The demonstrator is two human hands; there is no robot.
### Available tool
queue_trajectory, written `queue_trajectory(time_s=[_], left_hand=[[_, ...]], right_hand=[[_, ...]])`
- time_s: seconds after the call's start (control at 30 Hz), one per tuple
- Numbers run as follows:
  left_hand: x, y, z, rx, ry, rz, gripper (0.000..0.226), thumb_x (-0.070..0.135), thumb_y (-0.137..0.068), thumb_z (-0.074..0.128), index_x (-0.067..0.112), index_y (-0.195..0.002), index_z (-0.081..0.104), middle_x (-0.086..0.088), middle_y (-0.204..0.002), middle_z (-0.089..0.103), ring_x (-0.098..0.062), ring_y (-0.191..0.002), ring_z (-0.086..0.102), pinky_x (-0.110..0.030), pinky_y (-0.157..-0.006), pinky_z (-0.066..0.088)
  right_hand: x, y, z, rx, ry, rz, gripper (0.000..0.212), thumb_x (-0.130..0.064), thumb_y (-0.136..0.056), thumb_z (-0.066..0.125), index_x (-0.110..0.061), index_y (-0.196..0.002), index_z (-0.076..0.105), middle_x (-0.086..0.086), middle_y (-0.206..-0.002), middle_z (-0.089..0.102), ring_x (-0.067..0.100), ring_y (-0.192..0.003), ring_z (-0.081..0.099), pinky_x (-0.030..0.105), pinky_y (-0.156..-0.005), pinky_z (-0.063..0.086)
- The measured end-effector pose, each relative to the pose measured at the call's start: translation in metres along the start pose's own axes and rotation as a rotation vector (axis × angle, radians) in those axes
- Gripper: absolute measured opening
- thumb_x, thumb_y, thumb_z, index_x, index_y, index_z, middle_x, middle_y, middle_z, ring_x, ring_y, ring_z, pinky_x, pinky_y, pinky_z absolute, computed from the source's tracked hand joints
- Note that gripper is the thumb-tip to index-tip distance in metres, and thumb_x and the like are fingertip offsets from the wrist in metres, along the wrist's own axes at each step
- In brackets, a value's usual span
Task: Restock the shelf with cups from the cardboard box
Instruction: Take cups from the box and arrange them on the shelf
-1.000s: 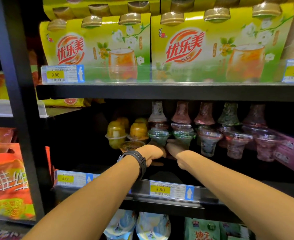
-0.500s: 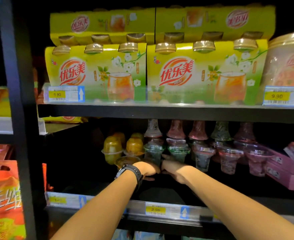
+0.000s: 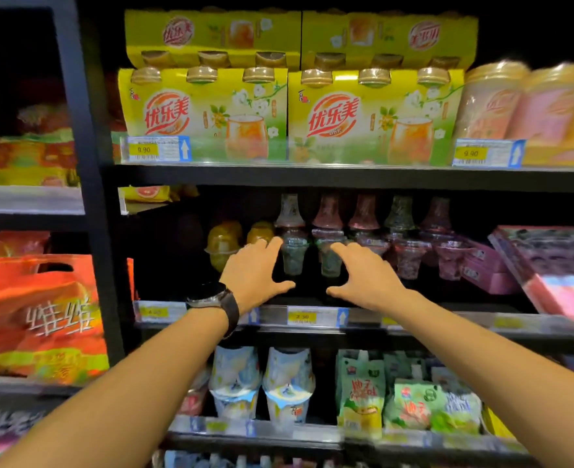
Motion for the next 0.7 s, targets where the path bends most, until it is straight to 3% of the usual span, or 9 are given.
queue_trajectory(time_s=[0.1, 0.3, 0.43, 0.57, 0.7], left_hand=[[0.000, 0.020, -0.018, 0.067, -0.065, 0.013, 0.085, 0.068, -0.082, 0.059, 0.026, -0.149, 0.027, -0.001, -0.131, 0.049, -0.025, -0.114, 0.053, -0.038, -0.073, 0.052], [0.012, 0.080, -0.044, 0.104, -0.155, 0.026, 0.080, 0.067, -0.083, 0.056, 0.027, -0.147, 0.031, -0.002, -0.130, 0.048, -0.027, -0.111, 0.050, -0.036, -0.071, 0.047], [0.013, 0.129, -0.040, 0.059, -0.242, 0.001, 0.079, 0.067, -0.084, 0.054, 0.023, -0.146, 0.032, -0.005, -0.130, 0.045, -0.030, -0.109, 0.047, -0.039, -0.074, 0.045], [0.010, 0.191, -0.013, -0.083, -0.278, -0.065, 0.080, 0.064, -0.086, 0.056, 0.021, -0.147, 0.030, -0.009, -0.137, 0.041, -0.034, -0.118, 0.044, -0.047, -0.087, 0.047], [0.011, 0.251, 0.011, -0.228, -0.308, -0.140, 0.079, 0.064, -0.085, 0.055, 0.021, -0.145, 0.029, -0.010, -0.138, 0.040, -0.035, -0.119, 0.042, -0.048, -0.087, 0.047]], right_hand=[[-0.002, 0.026, -0.020, 0.090, -0.049, 0.013, 0.083, -0.049, -0.083, 0.068, -0.030, -0.150, 0.024, -0.001, -0.149, 0.034, 0.023, -0.135, 0.036, 0.044, -0.095, 0.047], [-0.020, 0.075, -0.043, 0.202, -0.043, -0.024, 0.080, -0.049, -0.082, 0.066, -0.028, -0.149, 0.028, -0.003, -0.139, 0.040, 0.021, -0.128, 0.041, 0.038, -0.079, 0.045], [-0.055, 0.116, -0.038, 0.260, 0.142, -0.190, 0.081, -0.052, -0.082, 0.064, -0.021, -0.149, 0.030, 0.007, -0.142, 0.039, 0.029, -0.123, 0.042, 0.039, -0.084, 0.046], [-0.085, 0.160, 0.009, 0.180, 0.204, -0.337, 0.085, -0.053, -0.077, 0.070, -0.015, -0.145, 0.036, 0.017, -0.145, 0.038, 0.035, -0.124, 0.043, 0.044, -0.094, 0.043], [-0.100, 0.199, 0.062, 0.003, 0.187, -0.359, 0.088, -0.053, -0.082, 0.065, -0.016, -0.150, 0.023, 0.015, -0.150, 0.025, 0.034, -0.132, 0.031, 0.044, -0.099, 0.038]])
Point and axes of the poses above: each hand's wrist, its own y-axis away from the middle knuckle, its own z-axis out of the palm, x = y × z, the point moved 9 cm from there along -y, towards the middle knuckle
